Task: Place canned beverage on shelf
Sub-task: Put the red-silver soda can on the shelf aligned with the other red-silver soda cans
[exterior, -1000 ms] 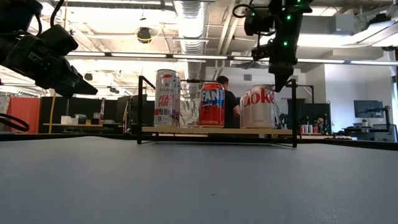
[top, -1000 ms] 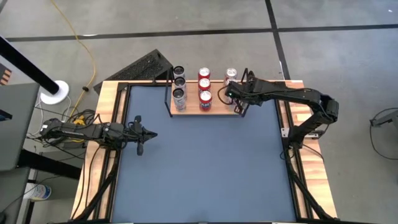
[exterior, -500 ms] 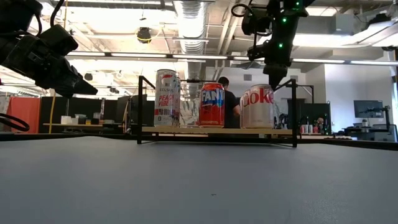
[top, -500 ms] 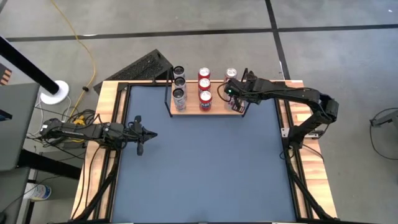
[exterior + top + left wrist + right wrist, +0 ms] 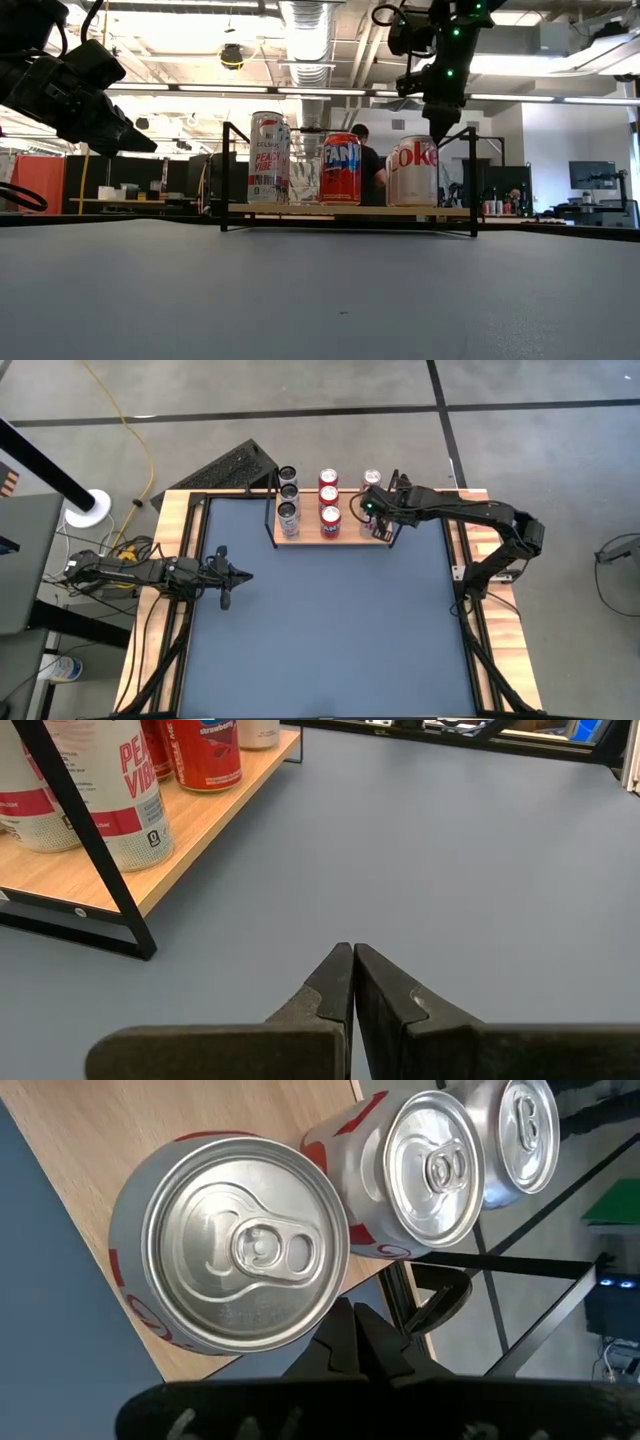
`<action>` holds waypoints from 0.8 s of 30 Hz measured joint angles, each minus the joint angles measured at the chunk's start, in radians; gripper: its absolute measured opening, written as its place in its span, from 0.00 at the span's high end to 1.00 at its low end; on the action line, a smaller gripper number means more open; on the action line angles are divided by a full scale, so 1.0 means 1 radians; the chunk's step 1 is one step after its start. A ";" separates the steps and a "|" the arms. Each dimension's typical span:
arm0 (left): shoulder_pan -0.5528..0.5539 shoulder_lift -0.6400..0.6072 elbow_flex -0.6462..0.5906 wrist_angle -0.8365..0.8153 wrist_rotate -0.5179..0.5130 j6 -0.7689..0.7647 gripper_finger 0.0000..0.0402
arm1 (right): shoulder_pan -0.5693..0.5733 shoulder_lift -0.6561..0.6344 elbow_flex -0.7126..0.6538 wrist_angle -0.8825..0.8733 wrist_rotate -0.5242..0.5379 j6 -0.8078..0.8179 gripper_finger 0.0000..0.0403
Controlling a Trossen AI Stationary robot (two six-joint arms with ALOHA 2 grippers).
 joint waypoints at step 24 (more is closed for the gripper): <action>0.000 0.000 0.000 0.000 0.000 0.000 1.00 | 0.256 -0.306 -0.285 0.300 -0.225 -0.044 1.00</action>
